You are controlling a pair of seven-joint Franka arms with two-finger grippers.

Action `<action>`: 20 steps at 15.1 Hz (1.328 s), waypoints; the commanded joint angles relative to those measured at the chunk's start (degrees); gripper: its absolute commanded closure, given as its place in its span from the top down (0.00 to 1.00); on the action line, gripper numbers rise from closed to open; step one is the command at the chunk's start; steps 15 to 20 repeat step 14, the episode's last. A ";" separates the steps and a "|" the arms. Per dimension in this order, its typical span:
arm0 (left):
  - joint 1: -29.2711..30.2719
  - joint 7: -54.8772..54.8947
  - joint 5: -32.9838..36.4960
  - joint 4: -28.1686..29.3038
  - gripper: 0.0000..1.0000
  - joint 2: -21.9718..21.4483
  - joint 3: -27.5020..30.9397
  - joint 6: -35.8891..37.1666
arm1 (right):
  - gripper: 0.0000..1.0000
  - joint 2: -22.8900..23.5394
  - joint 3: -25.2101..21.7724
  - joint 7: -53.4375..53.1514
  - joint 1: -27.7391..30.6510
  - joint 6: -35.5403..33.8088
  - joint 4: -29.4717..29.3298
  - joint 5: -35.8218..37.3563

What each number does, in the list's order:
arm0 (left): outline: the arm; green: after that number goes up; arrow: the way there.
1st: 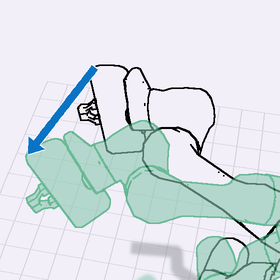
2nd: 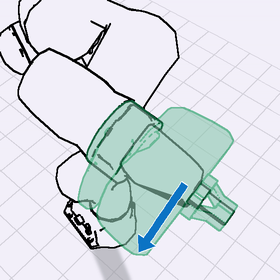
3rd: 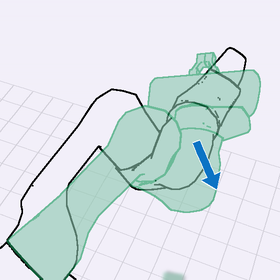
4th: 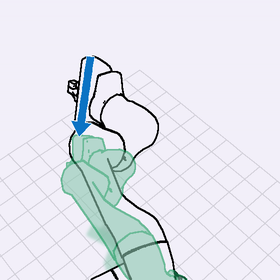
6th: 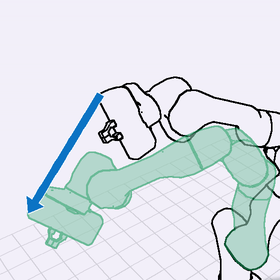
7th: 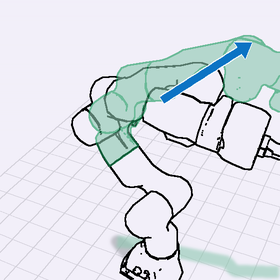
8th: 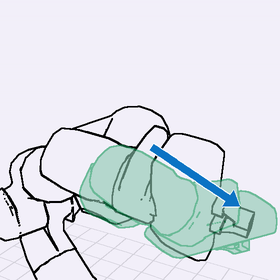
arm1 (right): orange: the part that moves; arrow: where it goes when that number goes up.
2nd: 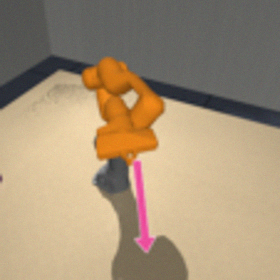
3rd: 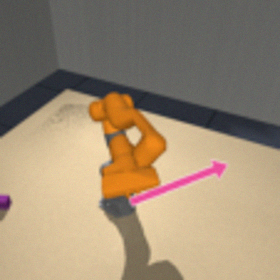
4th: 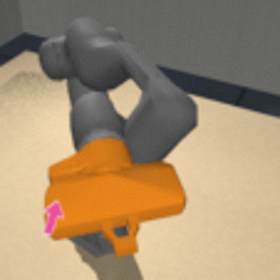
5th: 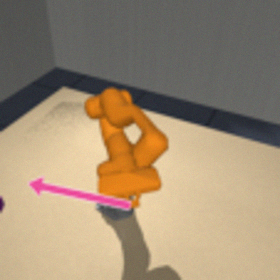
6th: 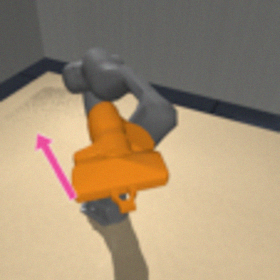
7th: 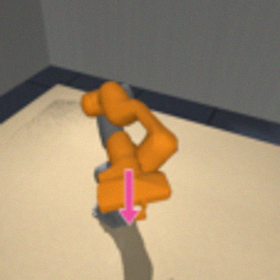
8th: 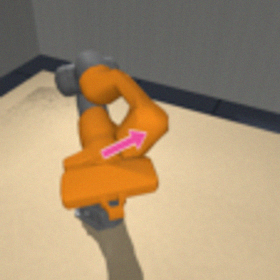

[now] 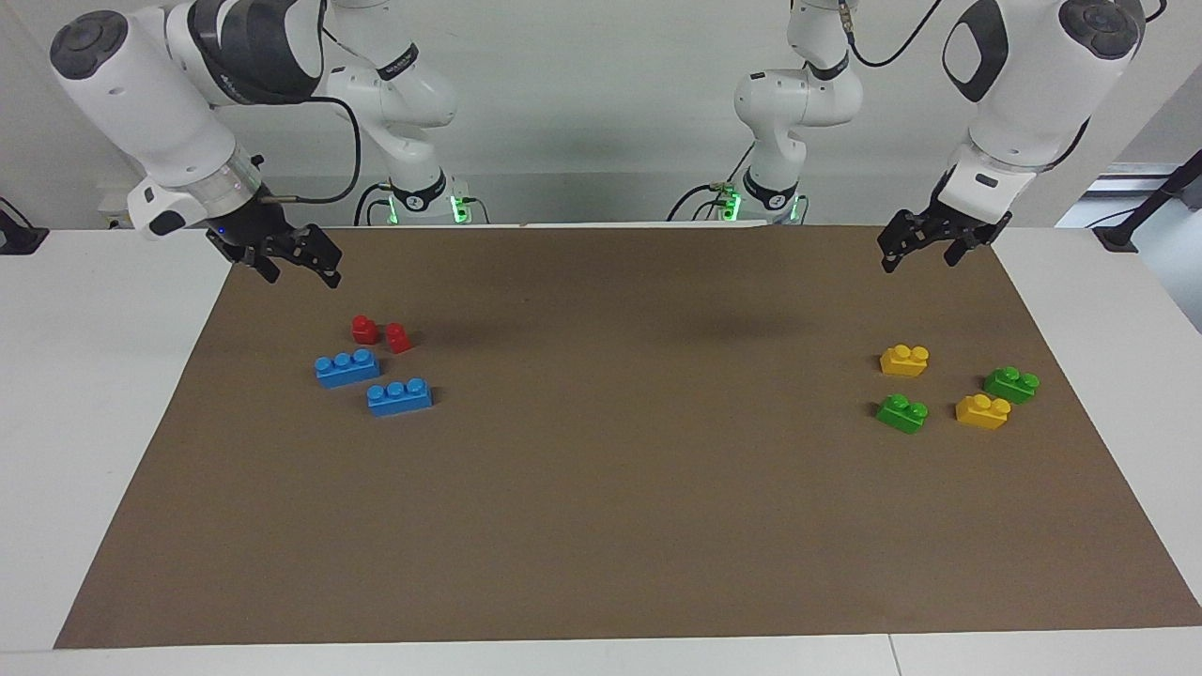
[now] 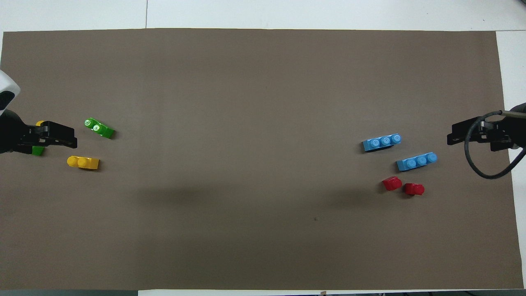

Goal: Remove green block with left arm and hold with right

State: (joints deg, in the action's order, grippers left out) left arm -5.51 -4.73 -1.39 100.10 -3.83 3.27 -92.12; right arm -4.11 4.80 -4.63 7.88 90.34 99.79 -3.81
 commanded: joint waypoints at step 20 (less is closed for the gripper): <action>-0.81 1.39 -0.90 -1.31 1.00 -1.36 0.77 2.65 | 1.00 0.59 1.35 1.90 -3.66 -5.88 -5.04 4.16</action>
